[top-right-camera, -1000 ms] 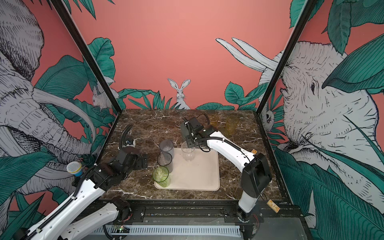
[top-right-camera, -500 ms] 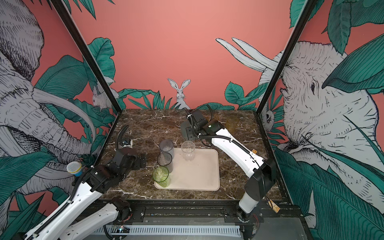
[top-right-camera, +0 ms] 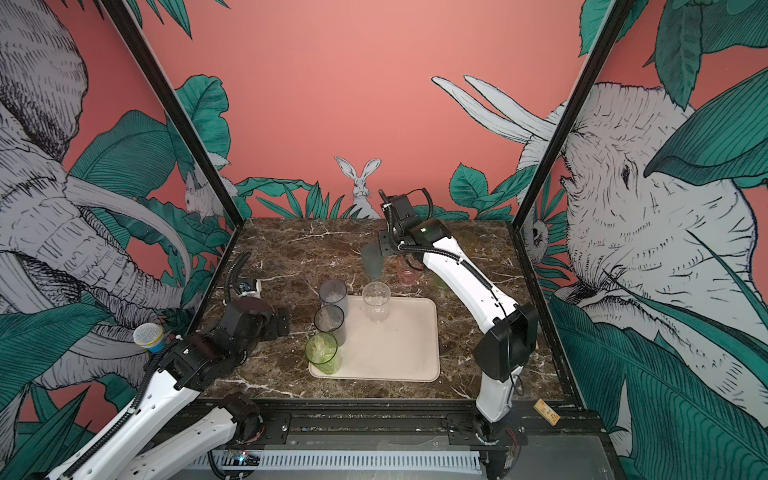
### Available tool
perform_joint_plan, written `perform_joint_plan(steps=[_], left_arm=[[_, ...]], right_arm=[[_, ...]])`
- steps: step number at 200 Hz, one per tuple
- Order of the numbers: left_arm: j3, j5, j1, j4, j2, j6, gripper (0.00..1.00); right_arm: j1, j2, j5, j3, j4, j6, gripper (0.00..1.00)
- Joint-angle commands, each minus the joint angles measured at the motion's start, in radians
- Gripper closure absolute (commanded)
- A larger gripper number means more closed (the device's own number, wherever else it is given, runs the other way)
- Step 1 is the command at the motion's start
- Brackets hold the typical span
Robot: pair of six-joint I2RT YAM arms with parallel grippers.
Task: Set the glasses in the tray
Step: 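Open the right gripper and raise it off the clear glass, then move the right gripper above the teal frosted glass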
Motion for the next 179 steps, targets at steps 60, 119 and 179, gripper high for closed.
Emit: perform_joint_plan(steps=[60, 119, 179], left_arm=[[0.015, -0.03, 0.007, -0.03, -0.009, -0.04, 0.01], [0.01, -0.028, 0.006, -0.037, -0.038, -0.039, 0.01], [0.022, 0.042, 0.007, -0.049, -0.03, -0.01, 0.01]], right_arm=[[-0.058, 0.189, -0.054, 0.215, -0.041, -0.005, 0.43], [-0.072, 0.34, -0.059, 0.348, -0.08, 0.0, 0.43], [-0.073, 0.459, -0.076, 0.466, -0.126, 0.004, 0.44]])
